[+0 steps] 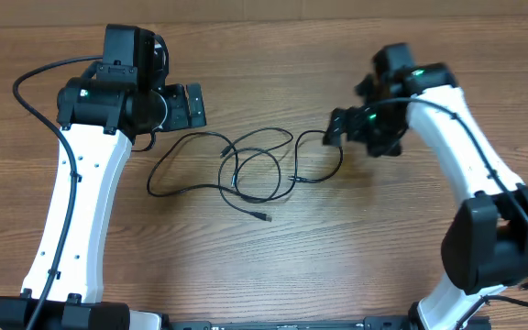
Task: Untangle cables
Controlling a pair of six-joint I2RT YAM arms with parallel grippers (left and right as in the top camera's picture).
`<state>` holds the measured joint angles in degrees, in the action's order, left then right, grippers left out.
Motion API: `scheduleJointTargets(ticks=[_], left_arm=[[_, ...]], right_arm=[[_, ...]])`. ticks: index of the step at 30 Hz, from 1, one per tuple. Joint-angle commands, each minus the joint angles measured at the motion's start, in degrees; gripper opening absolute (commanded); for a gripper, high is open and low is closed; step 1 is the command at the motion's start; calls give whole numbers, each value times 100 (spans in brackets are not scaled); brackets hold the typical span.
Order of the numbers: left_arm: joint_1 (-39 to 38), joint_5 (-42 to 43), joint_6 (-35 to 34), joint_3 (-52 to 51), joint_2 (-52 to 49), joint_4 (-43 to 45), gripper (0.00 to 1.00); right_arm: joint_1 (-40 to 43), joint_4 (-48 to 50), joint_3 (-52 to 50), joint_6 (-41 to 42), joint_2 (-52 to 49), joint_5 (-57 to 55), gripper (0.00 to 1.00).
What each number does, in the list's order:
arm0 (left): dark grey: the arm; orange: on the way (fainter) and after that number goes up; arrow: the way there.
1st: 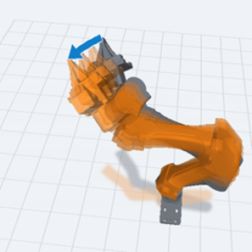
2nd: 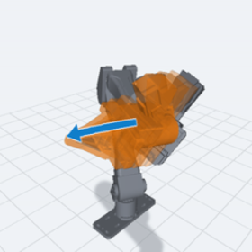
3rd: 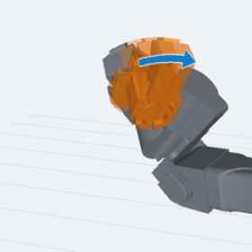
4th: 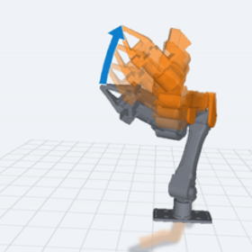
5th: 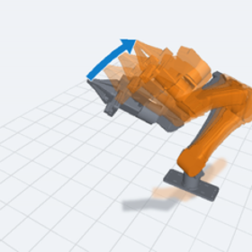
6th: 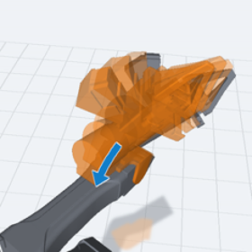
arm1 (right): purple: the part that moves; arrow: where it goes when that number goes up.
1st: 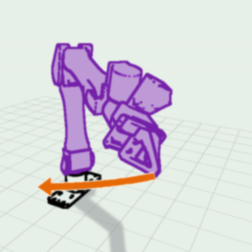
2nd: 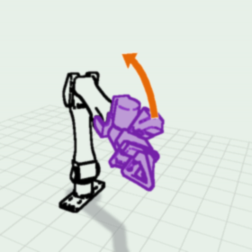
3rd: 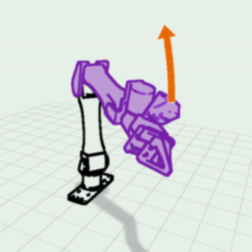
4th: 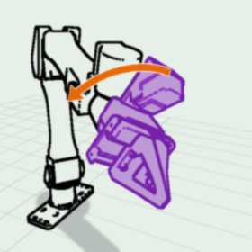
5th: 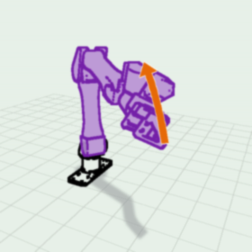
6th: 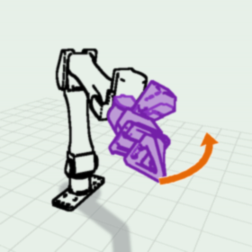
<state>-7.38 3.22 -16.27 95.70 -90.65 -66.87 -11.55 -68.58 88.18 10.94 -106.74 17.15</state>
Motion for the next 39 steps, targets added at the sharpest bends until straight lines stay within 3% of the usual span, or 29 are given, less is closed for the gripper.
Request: scheduleJointTargets(ticks=[1,6,15,18,21,22,27,33,39], left_arm=[[26,39,107,-31,-39,2,100],[26,39,107,-31,-39,2,100],[26,39,107,-31,-39,2,100],[26,39,107,-31,-39,2,100],[26,39,107,-31,-39,2,100],[26,39,107,-31,-39,2,100],[26,39,107,-31,-39,2,100],[26,39,107,-31,-39,2,100],[26,39,107,-31,-39,2,100]], right_arm=[[-341,280,-483,144,20,127,100],[-772,826,-1010,151,20,623,100],[-1381,2260,-1919,1014,20,629,100],[-1482,2702,-2144,1056,20,632,84],[-1567,3106,-2345,1108,20,627,58],[-1578,3185,-2391,1207,20,590,56],[-1578,3268,-2439,1314,20,590,4],[-1469,2833,-2120,1478,22,608,4],[-1231,682,-420,1456,195,-809,4]])
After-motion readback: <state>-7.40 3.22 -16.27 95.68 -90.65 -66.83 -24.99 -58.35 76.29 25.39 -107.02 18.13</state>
